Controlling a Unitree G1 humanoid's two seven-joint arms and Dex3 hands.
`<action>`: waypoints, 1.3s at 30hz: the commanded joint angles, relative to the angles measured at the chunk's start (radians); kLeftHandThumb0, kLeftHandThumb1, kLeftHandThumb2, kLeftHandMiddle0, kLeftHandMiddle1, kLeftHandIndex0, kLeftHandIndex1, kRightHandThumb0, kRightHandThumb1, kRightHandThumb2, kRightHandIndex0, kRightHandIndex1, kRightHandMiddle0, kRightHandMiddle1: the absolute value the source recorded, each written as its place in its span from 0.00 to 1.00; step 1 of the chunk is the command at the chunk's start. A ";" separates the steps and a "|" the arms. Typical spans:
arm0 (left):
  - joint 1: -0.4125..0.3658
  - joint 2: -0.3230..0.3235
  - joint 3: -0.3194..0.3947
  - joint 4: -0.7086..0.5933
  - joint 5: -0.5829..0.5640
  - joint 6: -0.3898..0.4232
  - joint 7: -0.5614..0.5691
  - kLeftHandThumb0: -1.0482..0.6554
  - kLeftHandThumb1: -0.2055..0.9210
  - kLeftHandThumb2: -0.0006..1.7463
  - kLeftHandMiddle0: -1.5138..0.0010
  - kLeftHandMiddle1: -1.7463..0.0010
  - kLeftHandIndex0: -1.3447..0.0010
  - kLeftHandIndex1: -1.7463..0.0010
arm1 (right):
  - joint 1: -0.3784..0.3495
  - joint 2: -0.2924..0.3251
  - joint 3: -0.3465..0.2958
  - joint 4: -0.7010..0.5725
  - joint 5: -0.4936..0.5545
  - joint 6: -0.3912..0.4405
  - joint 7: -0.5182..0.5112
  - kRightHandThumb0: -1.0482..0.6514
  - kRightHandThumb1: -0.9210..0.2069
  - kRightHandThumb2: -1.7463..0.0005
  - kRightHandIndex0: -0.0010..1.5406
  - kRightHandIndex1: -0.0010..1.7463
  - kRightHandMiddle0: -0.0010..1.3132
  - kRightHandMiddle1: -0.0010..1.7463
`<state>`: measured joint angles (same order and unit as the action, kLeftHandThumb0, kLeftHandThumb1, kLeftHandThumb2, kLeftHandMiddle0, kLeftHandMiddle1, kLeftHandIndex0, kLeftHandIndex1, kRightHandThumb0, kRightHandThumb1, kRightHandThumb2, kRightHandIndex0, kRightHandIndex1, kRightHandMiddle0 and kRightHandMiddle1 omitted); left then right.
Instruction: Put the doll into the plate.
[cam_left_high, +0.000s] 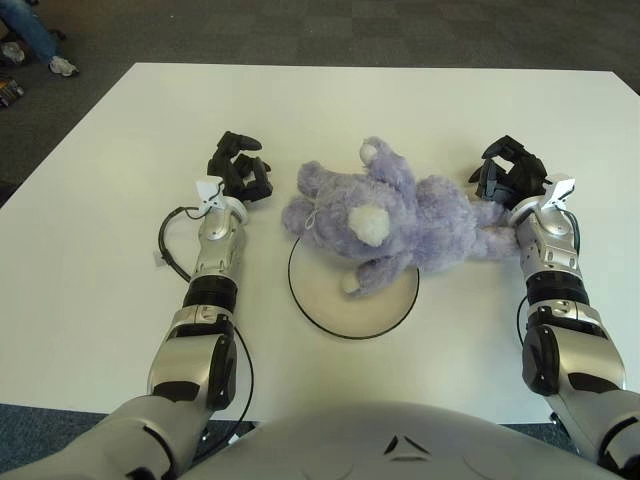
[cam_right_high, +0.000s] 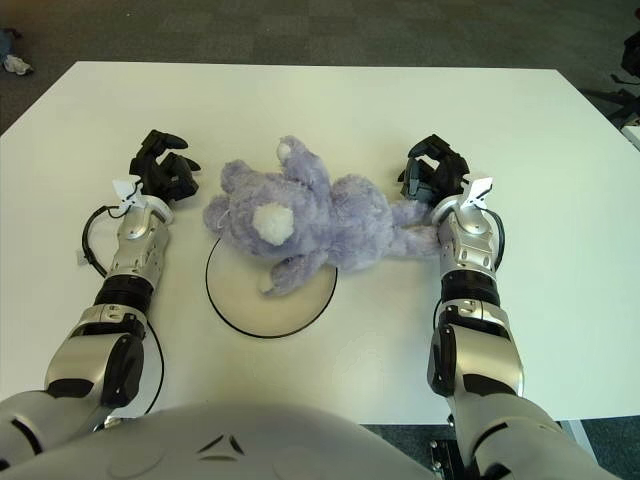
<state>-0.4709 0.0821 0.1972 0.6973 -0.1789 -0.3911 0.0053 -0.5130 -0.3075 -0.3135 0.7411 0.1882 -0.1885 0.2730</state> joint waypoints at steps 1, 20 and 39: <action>-0.004 -0.014 0.011 0.011 -0.012 0.012 -0.008 0.61 0.45 0.77 0.66 0.00 0.63 0.00 | -0.005 0.001 -0.009 0.002 0.023 -0.014 0.002 0.61 0.71 0.12 0.42 1.00 0.48 1.00; 0.043 -0.023 -0.001 -0.028 0.027 -0.009 0.005 0.61 0.46 0.77 0.66 0.00 0.63 0.00 | 0.045 0.034 -0.004 -0.050 0.041 0.021 -0.024 0.61 0.84 0.06 0.57 1.00 0.57 0.88; 0.084 -0.014 -0.030 -0.100 0.100 0.022 0.040 0.61 0.47 0.76 0.67 0.00 0.64 0.00 | 0.069 0.038 -0.007 -0.079 0.055 0.017 -0.013 0.61 0.88 0.04 0.59 1.00 0.61 0.85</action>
<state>-0.4162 0.0664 0.1722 0.6051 -0.0910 -0.3802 0.0387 -0.4707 -0.2799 -0.3202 0.6738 0.2268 -0.1765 0.2553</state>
